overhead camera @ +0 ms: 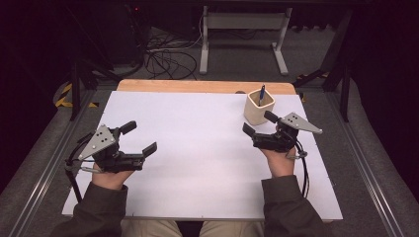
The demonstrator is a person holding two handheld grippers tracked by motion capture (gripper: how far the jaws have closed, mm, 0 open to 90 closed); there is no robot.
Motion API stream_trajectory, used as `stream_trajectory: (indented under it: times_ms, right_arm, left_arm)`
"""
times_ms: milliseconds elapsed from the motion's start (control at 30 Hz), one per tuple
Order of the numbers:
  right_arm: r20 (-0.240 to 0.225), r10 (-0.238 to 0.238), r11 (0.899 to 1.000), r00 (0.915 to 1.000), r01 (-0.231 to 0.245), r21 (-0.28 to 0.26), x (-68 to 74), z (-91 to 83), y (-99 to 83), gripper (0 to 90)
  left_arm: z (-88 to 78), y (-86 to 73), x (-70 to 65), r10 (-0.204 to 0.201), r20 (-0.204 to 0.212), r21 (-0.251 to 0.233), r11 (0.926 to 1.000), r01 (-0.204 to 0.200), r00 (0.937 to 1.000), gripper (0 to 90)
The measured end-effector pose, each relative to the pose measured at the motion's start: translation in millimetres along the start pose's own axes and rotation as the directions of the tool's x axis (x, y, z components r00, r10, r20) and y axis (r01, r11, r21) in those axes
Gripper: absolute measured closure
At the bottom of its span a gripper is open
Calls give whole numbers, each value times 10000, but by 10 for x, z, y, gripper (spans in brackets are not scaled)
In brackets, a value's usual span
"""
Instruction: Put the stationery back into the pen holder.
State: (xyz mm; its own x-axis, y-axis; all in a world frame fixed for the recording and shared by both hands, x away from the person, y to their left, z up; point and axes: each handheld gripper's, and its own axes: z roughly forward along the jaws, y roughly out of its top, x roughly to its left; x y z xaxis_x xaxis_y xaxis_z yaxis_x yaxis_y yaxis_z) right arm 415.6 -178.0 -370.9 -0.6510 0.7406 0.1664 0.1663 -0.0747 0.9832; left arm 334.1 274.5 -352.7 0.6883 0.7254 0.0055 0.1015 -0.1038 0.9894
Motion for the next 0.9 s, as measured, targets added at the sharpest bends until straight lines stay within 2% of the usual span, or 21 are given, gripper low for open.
stream_trajectory:
  times_ms: [633, 900]
  right_arm:
    - [-244, 80, 9998, 9997, -83, -152, -67, -301, 12, 2]
    - [-308, 347, 9990, 9989, -356, -275, -129, -432, -19, 1]
  left_arm:
    - [-59, 27, 34, 12, -63, -76, 10000, -12, 10000, 50]
    - [-91, 45, 58, 10, -82, -153, 9999, -11, 10000, 51]
